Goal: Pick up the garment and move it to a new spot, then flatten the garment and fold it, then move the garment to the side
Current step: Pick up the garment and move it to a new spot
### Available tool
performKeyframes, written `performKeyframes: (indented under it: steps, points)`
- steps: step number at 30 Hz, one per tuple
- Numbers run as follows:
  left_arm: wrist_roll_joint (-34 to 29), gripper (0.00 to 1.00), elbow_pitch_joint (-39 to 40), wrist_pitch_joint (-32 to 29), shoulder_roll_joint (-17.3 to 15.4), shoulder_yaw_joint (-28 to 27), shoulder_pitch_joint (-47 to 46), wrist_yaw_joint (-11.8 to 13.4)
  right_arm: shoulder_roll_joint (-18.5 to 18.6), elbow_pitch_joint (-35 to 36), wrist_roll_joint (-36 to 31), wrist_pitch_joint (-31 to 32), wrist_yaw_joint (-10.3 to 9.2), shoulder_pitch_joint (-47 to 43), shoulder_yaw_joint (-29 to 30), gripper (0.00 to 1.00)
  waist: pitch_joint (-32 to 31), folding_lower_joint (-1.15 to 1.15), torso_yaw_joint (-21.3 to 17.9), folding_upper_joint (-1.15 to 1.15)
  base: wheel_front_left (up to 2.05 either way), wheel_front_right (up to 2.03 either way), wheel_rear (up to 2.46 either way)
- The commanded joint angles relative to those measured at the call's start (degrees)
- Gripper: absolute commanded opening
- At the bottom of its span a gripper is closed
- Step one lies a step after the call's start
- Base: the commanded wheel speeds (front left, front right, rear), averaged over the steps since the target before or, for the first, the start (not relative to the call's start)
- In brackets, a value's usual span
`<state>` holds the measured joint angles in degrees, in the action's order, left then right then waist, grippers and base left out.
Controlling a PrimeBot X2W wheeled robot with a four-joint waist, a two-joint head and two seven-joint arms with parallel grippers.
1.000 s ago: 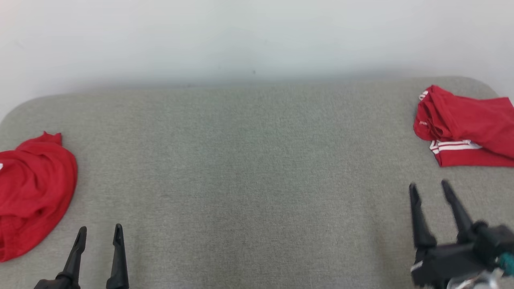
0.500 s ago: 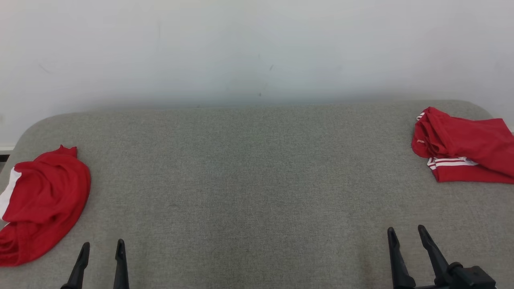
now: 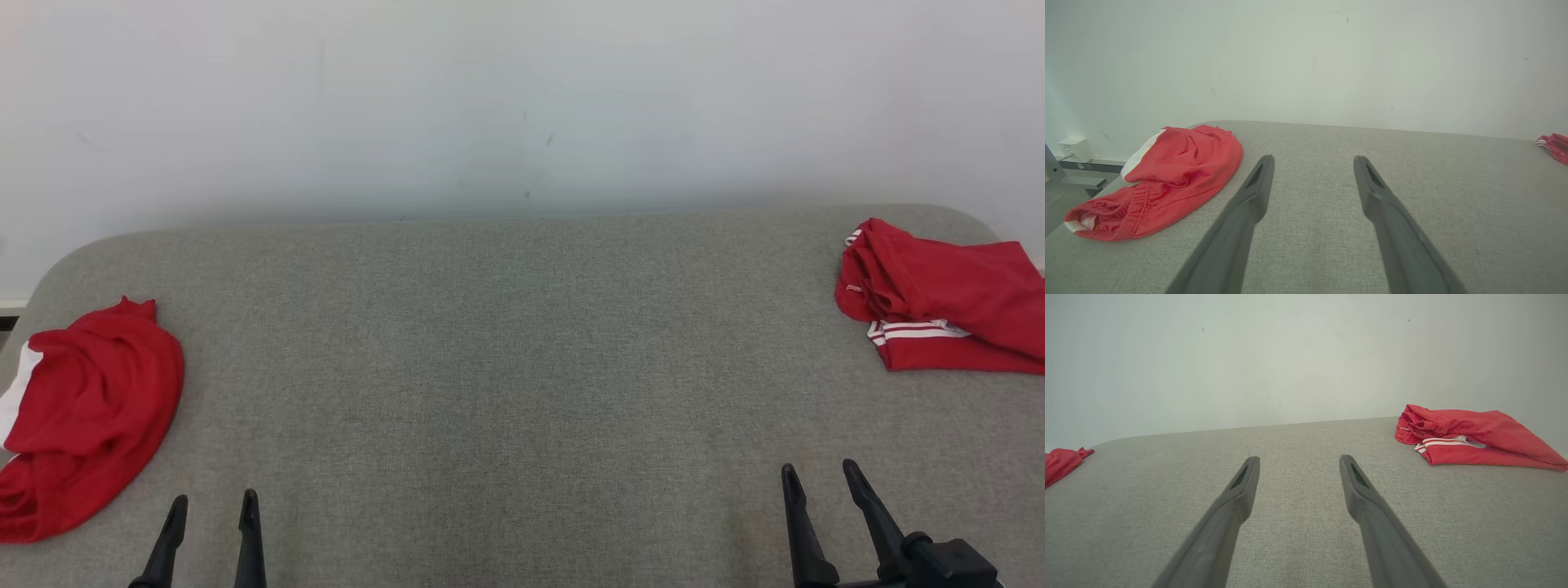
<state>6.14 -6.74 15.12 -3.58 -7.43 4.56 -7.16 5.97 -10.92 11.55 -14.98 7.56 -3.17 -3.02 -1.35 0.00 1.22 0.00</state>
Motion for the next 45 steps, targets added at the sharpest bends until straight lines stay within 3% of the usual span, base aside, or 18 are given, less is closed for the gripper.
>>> performKeyframes:
  steps: [1,8,22,33,45]
  points:
    - [-0.3,1.00,-0.1,0.0,-0.1,0.0,-0.5,-0.3,0.1,0.1,0.0,-0.2,-0.13,0.3,0.2,1.00,0.1,0.00,0.2,0.00,0.00,0.00,0.00]
    - [-0.2,1.00,-0.4,0.0,-0.4,0.0,-1.1,-0.2,-0.4,0.5,0.4,-0.2,-0.13,-0.7,0.2,1.00,0.1,0.00,3.8,0.00,0.00,0.00,0.00]
    - [0.3,1.00,-2.2,0.0,-0.9,-0.8,-3.3,0.1,-0.8,0.2,0.5,-0.2,-0.13,-0.2,-0.3,1.00,1.5,0.00,18.4,0.00,0.00,0.00,0.00]
    - [-0.1,1.00,-3.2,0.0,-1.1,-1.6,-4.3,0.3,-0.9,-0.6,1.1,-0.2,-0.13,0.3,-0.3,1.00,2.4,0.00,27.3,0.00,0.00,0.00,0.00]
    - [0.9,1.00,-0.3,0.0,-0.4,-4.5,-1.8,1.4,0.2,-2.7,1.1,-0.2,-0.13,4.1,-3.7,1.00,4.1,0.00,29.1,0.00,0.00,0.00,0.00]
